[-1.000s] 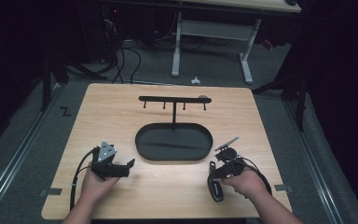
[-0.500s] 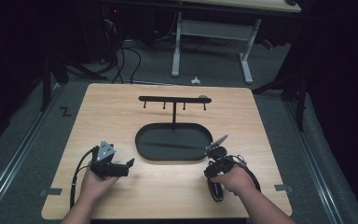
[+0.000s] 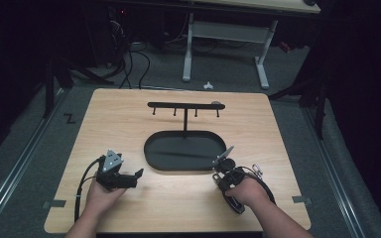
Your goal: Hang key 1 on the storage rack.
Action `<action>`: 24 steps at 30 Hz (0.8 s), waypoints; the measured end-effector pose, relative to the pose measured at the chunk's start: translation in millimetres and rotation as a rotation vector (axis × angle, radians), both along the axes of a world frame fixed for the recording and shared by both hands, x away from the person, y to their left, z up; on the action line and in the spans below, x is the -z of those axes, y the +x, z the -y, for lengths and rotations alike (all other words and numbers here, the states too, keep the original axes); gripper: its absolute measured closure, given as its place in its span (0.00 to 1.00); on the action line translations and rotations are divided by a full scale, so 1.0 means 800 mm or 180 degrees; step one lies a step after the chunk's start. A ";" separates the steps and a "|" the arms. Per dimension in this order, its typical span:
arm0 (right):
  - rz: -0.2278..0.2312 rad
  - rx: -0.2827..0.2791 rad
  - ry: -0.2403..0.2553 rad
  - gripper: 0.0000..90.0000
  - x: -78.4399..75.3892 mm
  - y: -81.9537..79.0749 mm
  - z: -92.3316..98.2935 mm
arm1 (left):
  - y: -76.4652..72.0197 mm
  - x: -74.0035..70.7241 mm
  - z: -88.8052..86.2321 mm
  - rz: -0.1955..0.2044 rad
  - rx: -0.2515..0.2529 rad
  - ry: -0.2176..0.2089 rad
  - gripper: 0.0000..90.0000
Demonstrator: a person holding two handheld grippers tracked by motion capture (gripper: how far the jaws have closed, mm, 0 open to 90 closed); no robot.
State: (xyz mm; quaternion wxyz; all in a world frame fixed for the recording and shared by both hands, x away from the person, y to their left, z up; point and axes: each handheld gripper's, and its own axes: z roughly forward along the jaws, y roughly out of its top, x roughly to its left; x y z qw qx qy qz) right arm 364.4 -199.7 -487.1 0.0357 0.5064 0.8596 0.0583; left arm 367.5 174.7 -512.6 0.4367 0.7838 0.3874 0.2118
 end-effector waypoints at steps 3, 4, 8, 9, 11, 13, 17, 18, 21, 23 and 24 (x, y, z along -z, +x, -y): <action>-0.0056 -0.0070 -0.0030 0.76 0.002 0.001 -0.002 | 0.000 0.000 0.000 -0.0009 0.0000 0.0004 0.02; -0.0056 -0.0070 -0.0030 0.76 0.002 0.001 -0.002 | 0.000 0.000 0.000 -0.0010 0.0008 0.0011 0.02; -0.0028 -0.0191 -0.0070 0.75 0.002 -0.001 -0.005 | -0.001 -0.002 0.002 -0.0008 0.0031 0.0014 0.04; -0.0027 -0.0210 -0.0062 0.75 0.002 -0.001 -0.005 | -0.002 -0.005 0.003 -0.0002 0.0029 0.0025 0.05; -0.0020 -0.0254 -0.0063 0.81 0.002 -0.002 -0.004 | -0.002 -0.008 0.004 0.0004 0.0037 0.0016 0.05; -0.0002 -0.0265 -0.0051 0.88 0.002 -0.002 -0.002 | -0.003 -0.008 0.005 0.0020 0.0049 0.0017 0.05; 0.0066 -0.0242 -0.0037 0.89 0.002 -0.005 -0.002 | -0.004 -0.007 0.008 0.0050 0.0076 0.0104 0.05; 0.0075 -0.0239 -0.0034 0.89 0.002 -0.005 -0.002 | -0.004 -0.007 0.008 0.0050 0.0076 0.0104 0.05; 0.0057 -0.0231 -0.0034 0.89 0.002 -0.006 0.000 | -0.004 -0.006 0.008 0.0047 0.0068 0.0108 0.05; 0.0055 -0.0225 -0.0030 0.89 0.000 -0.007 0.002 | -0.005 -0.006 0.007 0.0062 0.0065 0.0103 0.05; 0.0069 -0.0208 -0.0012 0.89 -0.002 -0.008 0.004 | -0.005 -0.007 0.006 0.0067 0.0069 0.0093 0.05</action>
